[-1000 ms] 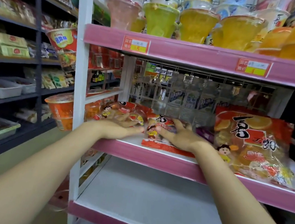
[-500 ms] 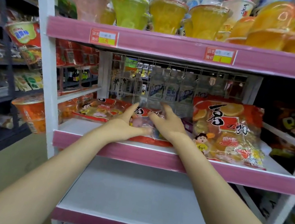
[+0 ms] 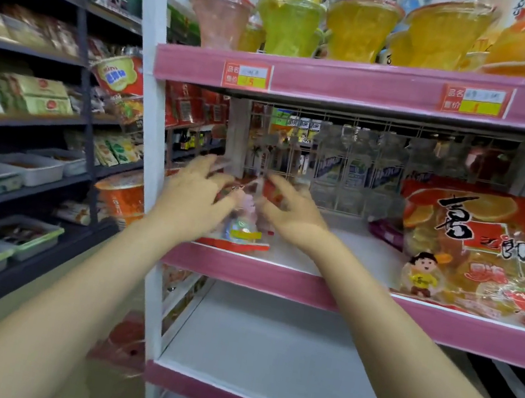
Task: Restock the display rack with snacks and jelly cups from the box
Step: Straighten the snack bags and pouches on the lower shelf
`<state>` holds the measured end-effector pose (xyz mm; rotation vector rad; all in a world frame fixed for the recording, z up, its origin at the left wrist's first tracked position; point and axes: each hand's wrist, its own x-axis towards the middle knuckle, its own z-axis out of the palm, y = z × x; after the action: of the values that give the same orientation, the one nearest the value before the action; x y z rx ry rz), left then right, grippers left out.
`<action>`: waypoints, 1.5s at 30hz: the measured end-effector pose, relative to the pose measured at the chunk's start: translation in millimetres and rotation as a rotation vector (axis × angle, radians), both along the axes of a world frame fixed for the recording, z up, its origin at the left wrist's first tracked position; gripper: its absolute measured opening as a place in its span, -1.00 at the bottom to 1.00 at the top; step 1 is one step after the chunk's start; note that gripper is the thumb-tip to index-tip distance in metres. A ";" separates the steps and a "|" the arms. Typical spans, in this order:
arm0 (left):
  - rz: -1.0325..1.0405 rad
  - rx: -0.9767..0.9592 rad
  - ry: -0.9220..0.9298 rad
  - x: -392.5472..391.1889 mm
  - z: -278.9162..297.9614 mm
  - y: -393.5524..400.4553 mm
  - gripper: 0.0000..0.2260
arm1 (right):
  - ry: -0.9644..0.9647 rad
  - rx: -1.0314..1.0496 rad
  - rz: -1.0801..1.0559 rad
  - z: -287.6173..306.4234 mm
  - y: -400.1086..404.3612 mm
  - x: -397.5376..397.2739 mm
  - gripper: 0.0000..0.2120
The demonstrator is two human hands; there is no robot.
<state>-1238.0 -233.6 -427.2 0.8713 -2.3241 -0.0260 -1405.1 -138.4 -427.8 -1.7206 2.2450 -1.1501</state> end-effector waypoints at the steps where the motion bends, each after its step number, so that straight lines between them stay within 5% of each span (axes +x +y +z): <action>1: -0.034 0.015 -0.066 -0.6 -7.7 -5.2 -0.49 | 0.028 0.042 0.008 -4.0 -2.2 -2.5 -0.45; 7: -0.010 0.128 -0.324 -12.0 -32.0 -14.6 -0.32 | 0.188 0.310 0.006 -21.4 -13.8 -11.1 -0.35; 12: -0.111 0.188 -0.387 -7.5 -27.2 -10.6 -0.35 | 0.176 0.050 0.041 -17.8 -9.9 -8.3 -0.41; 15: -0.185 0.197 -0.290 1.8 -20.7 -7.6 -0.49 | 0.247 0.253 0.020 -19.1 -12.6 -8.2 -0.45; 18: -0.133 0.136 -0.113 6.4 -20.2 -13.3 -0.53 | 0.273 0.205 -0.005 -18.4 -12.6 -2.6 -0.37; 26: -0.059 0.330 -0.229 5.7 -34.3 -22.6 -0.45 | 0.352 0.379 0.113 -20.0 -9.5 3.9 -0.27; 33: -0.049 0.131 -0.234 13.3 -36.1 -12.5 -0.46 | 0.262 0.090 0.093 -18.9 -6.2 5.5 -0.48; 36: -0.054 -0.077 -0.245 8.6 -40.0 -10.7 -0.46 | 0.295 0.199 0.033 -20.4 -12.8 2.1 -0.40; 40: -0.094 0.085 -0.245 4.2 -44.5 -18.1 -0.46 | 0.318 0.380 -0.056 -18.9 -14.6 -0.7 -0.34; 45: -0.079 0.067 -0.251 5.3 -44.6 -16.3 -0.35 | 0.315 0.288 -0.051 -16.1 -12.0 2.7 -0.34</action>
<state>-1232.7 -250.0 -471.8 0.8568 -2.6044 -0.0290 -1402.3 -150.5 -444.0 -1.8352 2.4915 -0.5522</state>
